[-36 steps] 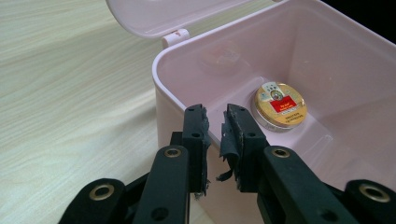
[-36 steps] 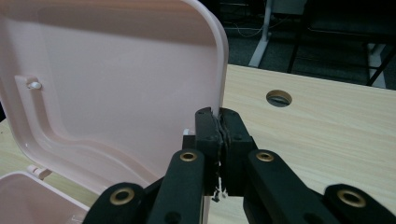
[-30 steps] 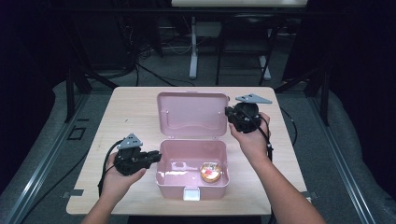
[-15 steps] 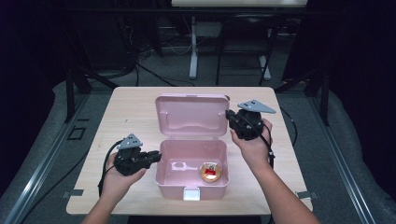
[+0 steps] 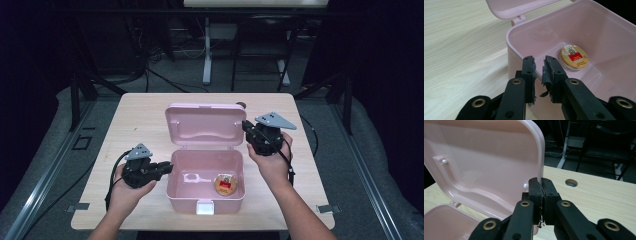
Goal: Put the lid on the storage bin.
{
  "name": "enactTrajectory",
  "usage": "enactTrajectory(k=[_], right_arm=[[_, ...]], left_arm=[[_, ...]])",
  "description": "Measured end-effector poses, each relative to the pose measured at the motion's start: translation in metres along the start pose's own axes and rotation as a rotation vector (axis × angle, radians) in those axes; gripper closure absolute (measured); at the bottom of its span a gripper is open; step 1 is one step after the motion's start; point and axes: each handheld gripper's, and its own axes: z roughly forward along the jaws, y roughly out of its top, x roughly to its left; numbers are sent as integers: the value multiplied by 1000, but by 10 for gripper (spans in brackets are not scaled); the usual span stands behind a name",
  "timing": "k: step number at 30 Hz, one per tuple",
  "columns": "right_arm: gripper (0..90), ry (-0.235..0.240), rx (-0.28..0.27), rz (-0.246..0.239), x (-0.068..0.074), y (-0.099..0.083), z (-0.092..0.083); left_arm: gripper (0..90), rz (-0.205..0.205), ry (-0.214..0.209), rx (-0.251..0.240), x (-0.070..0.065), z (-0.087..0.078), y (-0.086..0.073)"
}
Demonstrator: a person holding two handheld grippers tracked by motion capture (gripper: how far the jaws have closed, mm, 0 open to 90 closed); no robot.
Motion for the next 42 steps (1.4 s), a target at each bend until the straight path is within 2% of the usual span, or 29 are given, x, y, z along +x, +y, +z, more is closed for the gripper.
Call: enactTrajectory(k=[15, 22, 28, 42], right_arm=[[871, -6, -36, -27, 5, -9, -11], [856, 31, -37, 24, 2, -11, -14], [858, 20, -48, 14, 4, -13, -16], [851, 34, -70, 26, 5, -20, -22]], left_arm=[[782, -4, 3, 1, 0, 0, 0], [780, 1, 8, 3, -1, 0, 1], [771, -4, 9, 3, 0, 0, 1], [743, -2, 12, -18, -1, -5, 4]])
